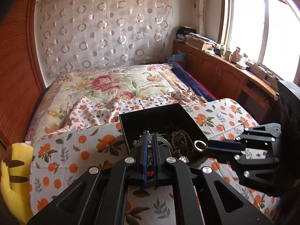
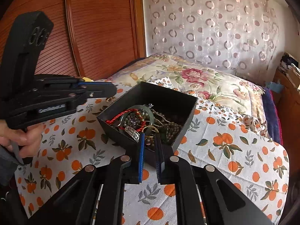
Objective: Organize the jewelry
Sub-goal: 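Carry the gold ring with the right gripper while the left gripper carries the charm to the box, then open the right gripper over the box while the left gripper releases the charm into it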
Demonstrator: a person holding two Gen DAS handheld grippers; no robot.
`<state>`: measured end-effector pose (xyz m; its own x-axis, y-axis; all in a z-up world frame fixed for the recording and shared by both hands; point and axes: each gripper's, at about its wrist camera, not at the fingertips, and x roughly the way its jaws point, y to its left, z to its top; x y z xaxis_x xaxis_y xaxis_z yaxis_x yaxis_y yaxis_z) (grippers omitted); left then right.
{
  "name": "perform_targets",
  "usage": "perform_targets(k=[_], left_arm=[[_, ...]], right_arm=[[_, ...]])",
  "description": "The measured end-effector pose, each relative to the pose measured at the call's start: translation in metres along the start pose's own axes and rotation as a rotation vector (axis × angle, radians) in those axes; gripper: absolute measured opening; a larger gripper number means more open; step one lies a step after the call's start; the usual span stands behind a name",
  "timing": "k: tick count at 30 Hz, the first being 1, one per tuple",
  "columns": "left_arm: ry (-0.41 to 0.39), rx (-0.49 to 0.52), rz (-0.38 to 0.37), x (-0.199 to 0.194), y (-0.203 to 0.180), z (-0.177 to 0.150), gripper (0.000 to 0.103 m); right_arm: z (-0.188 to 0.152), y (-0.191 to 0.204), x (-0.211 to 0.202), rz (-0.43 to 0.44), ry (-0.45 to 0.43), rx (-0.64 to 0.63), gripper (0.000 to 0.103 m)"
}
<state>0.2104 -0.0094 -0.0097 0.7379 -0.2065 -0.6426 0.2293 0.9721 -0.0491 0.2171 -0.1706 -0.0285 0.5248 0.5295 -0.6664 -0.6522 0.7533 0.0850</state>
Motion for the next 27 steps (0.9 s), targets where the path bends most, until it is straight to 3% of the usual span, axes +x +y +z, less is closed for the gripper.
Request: perform_targets(k=[6, 10, 17, 18, 20, 22, 27], left_arm=[[0.004, 0.003, -0.001, 0.007, -0.004, 0.004, 0.004], [0.009, 0.002, 0.004, 0.01, -0.004, 0.005, 0.004], [0.015, -0.003, 0.018, 0.013, -0.006, 0.008, 0.006], [0.014, -0.004, 0.021, 0.012, -0.007, 0.007, 0.008], [0.005, -0.009, 0.027, 0.007, -0.007, 0.005, 0.026], [0.0, -0.013, 0.028, 0.002, -0.007, 0.002, 0.032], [-0.014, -0.021, 0.045, -0.017, -0.01, -0.007, 0.061]], right_arm=[[-0.001, -0.004, -0.003, -0.009, -0.009, 0.015, 0.012], [-0.001, -0.006, -0.007, -0.017, -0.019, 0.022, 0.028], [-0.006, -0.01, -0.021, -0.033, -0.035, 0.043, 0.028], [-0.007, -0.01, -0.023, -0.035, -0.038, 0.048, 0.028], [-0.009, -0.01, -0.029, -0.04, -0.044, 0.055, 0.028], [-0.012, -0.009, -0.035, -0.047, -0.052, 0.063, 0.028], [-0.02, -0.004, -0.052, -0.071, -0.078, 0.09, 0.028]])
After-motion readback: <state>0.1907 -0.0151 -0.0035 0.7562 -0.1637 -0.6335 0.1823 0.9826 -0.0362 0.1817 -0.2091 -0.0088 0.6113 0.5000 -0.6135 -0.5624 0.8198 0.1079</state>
